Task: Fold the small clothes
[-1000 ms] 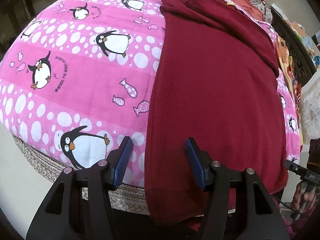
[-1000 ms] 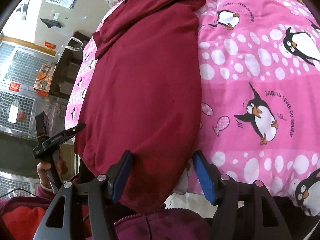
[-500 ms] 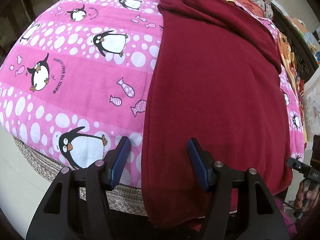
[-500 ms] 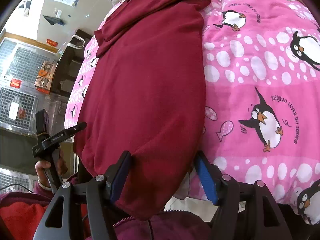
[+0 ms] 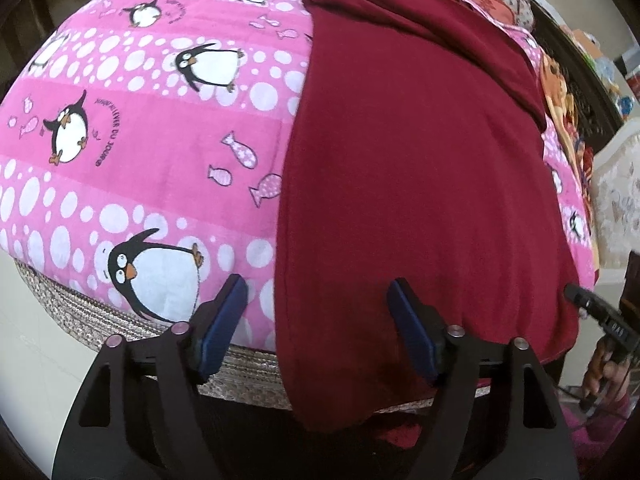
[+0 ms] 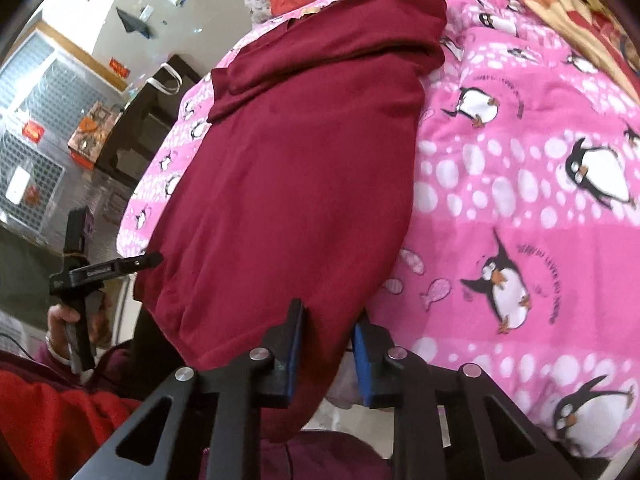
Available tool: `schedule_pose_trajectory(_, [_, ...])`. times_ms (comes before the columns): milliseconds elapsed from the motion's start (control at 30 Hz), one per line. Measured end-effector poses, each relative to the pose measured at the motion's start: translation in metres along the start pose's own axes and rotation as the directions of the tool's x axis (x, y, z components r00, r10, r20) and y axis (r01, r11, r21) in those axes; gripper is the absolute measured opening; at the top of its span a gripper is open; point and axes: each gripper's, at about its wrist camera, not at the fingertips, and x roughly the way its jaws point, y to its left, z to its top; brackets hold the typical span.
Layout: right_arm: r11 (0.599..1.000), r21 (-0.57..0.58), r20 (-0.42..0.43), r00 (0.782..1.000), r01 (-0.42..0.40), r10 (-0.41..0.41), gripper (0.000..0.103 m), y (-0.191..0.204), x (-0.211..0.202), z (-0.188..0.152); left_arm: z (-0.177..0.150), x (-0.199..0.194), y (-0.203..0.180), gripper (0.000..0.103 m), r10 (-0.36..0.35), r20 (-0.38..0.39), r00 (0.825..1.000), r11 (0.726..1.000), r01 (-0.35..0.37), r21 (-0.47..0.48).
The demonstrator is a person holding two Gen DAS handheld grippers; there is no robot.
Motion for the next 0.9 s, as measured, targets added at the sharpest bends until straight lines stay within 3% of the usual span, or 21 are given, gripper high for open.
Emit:
schedule_pose_trajectory(67, [0.999, 0.032, -0.017, 1.0, -0.022, 0.022, 0.021, -0.007, 0.004, -0.002, -0.003, 0.002, -0.006, 0.081, 0.015, -0.001, 1.0, 0.999, -0.015, 0.036])
schedule_pose_trajectory(200, [0.978, 0.137, -0.019, 0.987, -0.155, 0.159, 0.022, -0.021, 0.011, -0.011, -0.003, 0.006, -0.012, 0.086, 0.027, -0.011, 1.0, 0.997, -0.027, 0.075])
schedule_pose_trajectory(300, [0.96, 0.178, -0.038, 0.973, -0.218, 0.228, 0.033, -0.025, 0.017, -0.017, -0.001, 0.008, -0.011, 0.093, 0.009, -0.023, 1.0, 0.998, -0.008, 0.068])
schedule_pose_trajectory(367, [0.952, 0.178, -0.015, 0.967, -0.248, 0.254, 0.041, -0.026, 0.018, -0.02, 0.001, 0.009, -0.012, 0.097, -0.001, -0.038, 0.999, 0.997, 0.003, 0.071])
schedule_pose_trajectory(600, [0.958, 0.135, 0.005, 0.967, -0.254, 0.256, 0.042, -0.02, 0.019, -0.021, 0.006, 0.013, -0.023, 0.096, 0.013, -0.046, 0.999, 0.998, -0.009, 0.067])
schedule_pose_trajectory(667, [0.963, 0.118, 0.0, 0.97, -0.241, 0.242, 0.04, -0.016, 0.019, -0.022, 0.005, 0.008, -0.022, 0.078, 0.034, -0.023, 0.999, 0.997, -0.032, 0.073])
schedule_pose_trajectory(800, [0.969, 0.071, 0.02, 0.971, -0.238, 0.238, 0.02, -0.006, 0.012, -0.018, 0.008, 0.003, -0.019, 0.023, -0.033, -0.008, 0.999, 0.998, 0.033, 0.047])
schedule_pose_trajectory(900, [0.971, 0.033, 0.038, 0.971, -0.238, 0.237, 0.016, 0.004, 0.006, -0.011, 0.01, 0.001, -0.019, 0.011, -0.052, -0.008, 0.999, 0.997, 0.053, 0.05])
